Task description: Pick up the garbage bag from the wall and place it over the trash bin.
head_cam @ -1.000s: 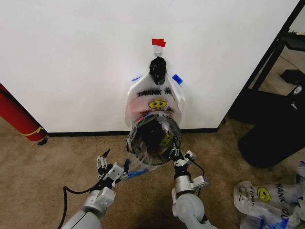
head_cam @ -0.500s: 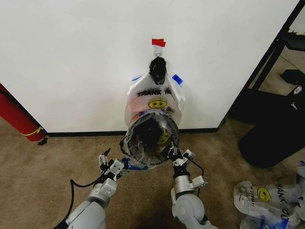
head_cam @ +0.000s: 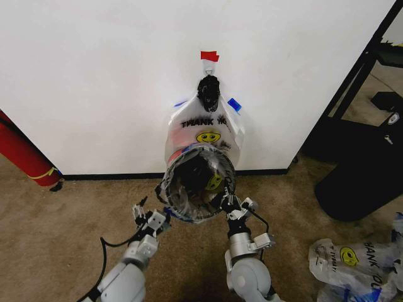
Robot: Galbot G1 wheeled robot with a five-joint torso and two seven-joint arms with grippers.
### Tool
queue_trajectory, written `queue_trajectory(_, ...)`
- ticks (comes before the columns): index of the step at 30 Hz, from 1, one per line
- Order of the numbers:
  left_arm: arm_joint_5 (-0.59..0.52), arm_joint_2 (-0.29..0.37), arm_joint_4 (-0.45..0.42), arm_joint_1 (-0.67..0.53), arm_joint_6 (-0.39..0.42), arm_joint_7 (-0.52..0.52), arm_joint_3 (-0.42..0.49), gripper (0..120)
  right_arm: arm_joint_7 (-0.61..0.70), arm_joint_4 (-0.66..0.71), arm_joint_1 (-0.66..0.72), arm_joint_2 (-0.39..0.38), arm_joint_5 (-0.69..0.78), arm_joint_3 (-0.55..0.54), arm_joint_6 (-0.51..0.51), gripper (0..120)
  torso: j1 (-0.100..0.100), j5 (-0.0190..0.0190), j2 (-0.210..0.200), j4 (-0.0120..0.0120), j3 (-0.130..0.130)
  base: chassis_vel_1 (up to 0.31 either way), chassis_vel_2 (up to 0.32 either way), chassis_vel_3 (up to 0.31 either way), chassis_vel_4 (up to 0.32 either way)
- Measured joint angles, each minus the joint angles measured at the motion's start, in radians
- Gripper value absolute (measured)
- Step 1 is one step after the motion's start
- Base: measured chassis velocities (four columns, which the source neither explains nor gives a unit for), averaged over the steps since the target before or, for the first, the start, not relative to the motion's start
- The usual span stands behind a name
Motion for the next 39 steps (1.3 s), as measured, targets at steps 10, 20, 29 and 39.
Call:
queue_trajectory(10, 0.01, 0.009, -0.015, 0.033, -0.005, 0.005, -0.009, 100, 0.027, 0.019, -0.011, -0.003, 0.036, 0.007, -0.032, 0, 0.0, -0.0001, 0.0, 0.0001, 0.0, 0.0, 0.0, 0.0, 0.0)
queue_trajectory(20, -0.071, 0.037, -0.102, 0.158, -0.009, -0.012, -0.01, 100, 0.026, -0.04, 0.049, 0.013, 0.107, 0.074, -0.041, 0, 0.0, 0.0, 0.0, 0.0003, 0.0, 0.0, 0.0, 0.0, 0.0)
queue_trajectory(29, -0.242, 0.026, -0.266, 0.252, -0.072, -0.093, -0.004, 100, 0.017, -0.044, 0.044, 0.0, 0.113, 0.085, -0.041, 0, 0.0, 0.0002, 0.0, 0.0003, 0.0, 0.0, 0.0, 0.0, 0.0)
queue_trajectory(39, -0.244, -0.01, -0.112, 0.103, -0.094, -0.091, 0.004, 99, 0.016, 0.012, -0.009, -0.003, 0.111, 0.059, -0.041, 0, 0.0, -0.0003, 0.0, 0.0, 0.0, 0.0, 0.0, 0.0, 0.0)
